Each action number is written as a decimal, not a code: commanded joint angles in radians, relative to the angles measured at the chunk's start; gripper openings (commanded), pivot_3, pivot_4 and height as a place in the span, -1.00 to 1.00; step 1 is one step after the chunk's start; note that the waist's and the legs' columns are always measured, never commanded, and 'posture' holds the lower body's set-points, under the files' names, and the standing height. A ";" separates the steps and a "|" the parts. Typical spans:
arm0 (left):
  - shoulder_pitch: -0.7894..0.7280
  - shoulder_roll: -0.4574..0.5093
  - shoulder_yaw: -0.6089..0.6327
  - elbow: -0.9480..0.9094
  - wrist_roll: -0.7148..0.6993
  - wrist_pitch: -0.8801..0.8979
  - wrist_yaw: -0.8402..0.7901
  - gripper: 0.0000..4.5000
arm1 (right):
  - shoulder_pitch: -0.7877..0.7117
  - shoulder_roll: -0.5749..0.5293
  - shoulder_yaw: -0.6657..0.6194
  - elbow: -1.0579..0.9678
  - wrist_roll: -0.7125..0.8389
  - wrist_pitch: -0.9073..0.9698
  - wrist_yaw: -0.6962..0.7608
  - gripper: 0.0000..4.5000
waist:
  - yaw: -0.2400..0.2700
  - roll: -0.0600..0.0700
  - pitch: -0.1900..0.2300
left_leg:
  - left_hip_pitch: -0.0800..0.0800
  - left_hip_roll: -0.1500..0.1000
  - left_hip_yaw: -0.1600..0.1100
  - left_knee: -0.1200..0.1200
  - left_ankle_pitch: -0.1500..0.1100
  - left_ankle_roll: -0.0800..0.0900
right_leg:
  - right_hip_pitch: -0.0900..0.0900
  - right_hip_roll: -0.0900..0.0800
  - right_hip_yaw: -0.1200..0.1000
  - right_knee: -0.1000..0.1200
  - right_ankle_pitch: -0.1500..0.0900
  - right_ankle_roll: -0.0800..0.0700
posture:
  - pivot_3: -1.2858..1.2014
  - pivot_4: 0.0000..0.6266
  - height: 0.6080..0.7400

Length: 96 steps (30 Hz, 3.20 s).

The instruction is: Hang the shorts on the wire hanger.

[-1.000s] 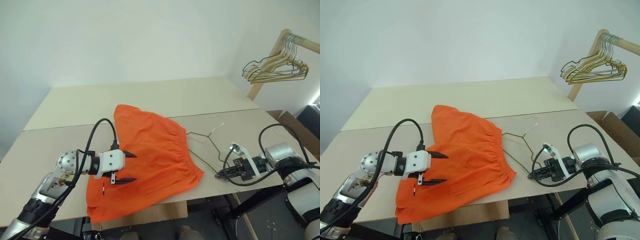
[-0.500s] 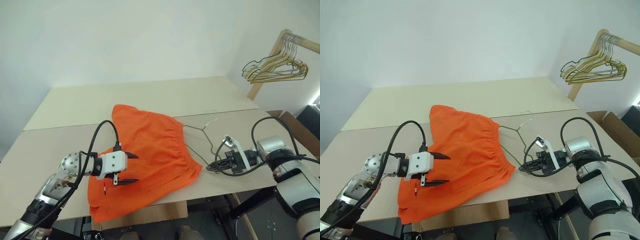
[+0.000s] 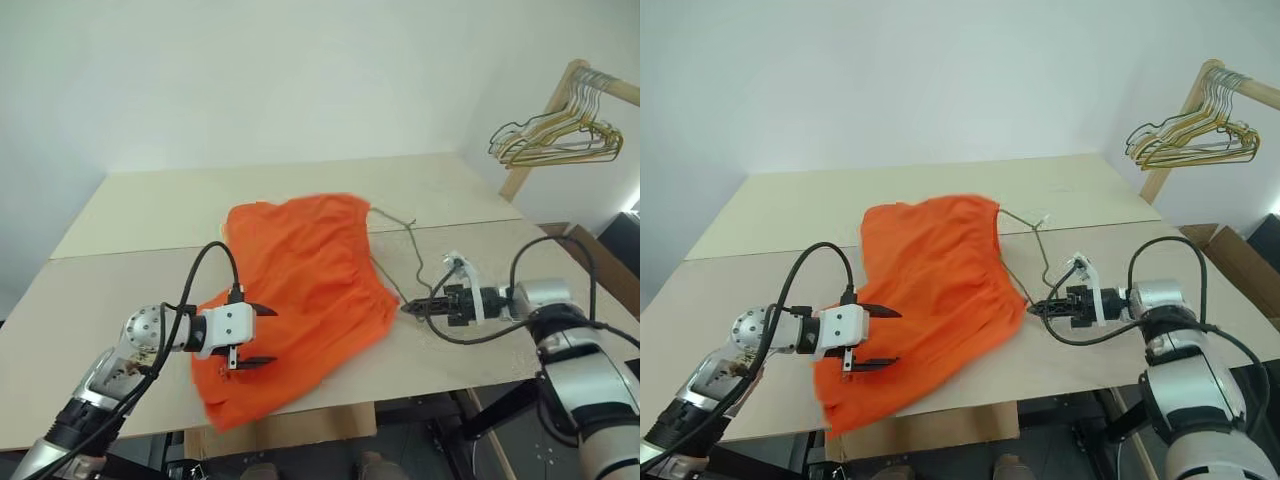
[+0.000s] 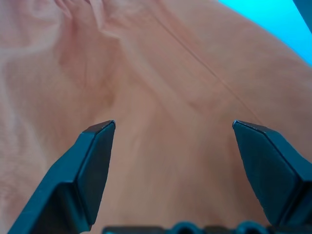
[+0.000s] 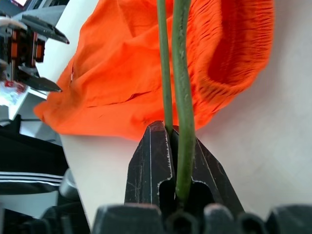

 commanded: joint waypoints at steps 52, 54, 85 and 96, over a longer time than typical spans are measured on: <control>-1.201 -0.220 -0.155 1.365 0.174 -0.445 -0.457 0.39 | 0.083 0.075 0.000 -0.464 -0.361 -0.424 -0.264 -1.00 | -0.066 0.000 0.000 | -0.010 -0.001 -0.006 0.009 -0.003 0.005 | -0.003 0.000 -0.002 -0.001 0.000 0.002 | -0.02 -1.00 1.00; -1.198 -0.227 -0.152 1.367 0.196 -0.453 -0.440 0.39 | 0.082 0.078 0.003 -0.469 -0.363 -0.423 -0.266 -1.00 | -0.066 0.000 0.000 | -0.010 -0.001 -0.006 0.010 -0.003 0.005 | -0.003 0.000 -0.002 -0.001 0.000 0.002 | -0.02 -1.00 1.00; -1.199 -0.188 -0.096 1.375 0.333 -0.494 -0.300 -1.00 | 0.135 0.072 -0.076 -0.517 -0.314 -0.489 -0.346 0.26 | -0.089 0.000 0.000 | -0.009 -0.002 -0.009 0.010 -0.003 0.005 | -0.002 0.000 -0.003 0.001 0.000 0.002 | -0.01 -1.00 1.00; -1.214 -0.166 0.022 1.366 0.257 -0.476 -0.355 -1.00 | 0.281 -0.011 -0.266 -0.569 -0.117 -0.194 -0.345 0.99 | -0.086 0.000 0.000 | -0.010 -0.002 -0.009 0.010 -0.003 0.005 | -0.002 -0.001 -0.004 0.001 0.000 0.002 | -0.01 -1.00 1.00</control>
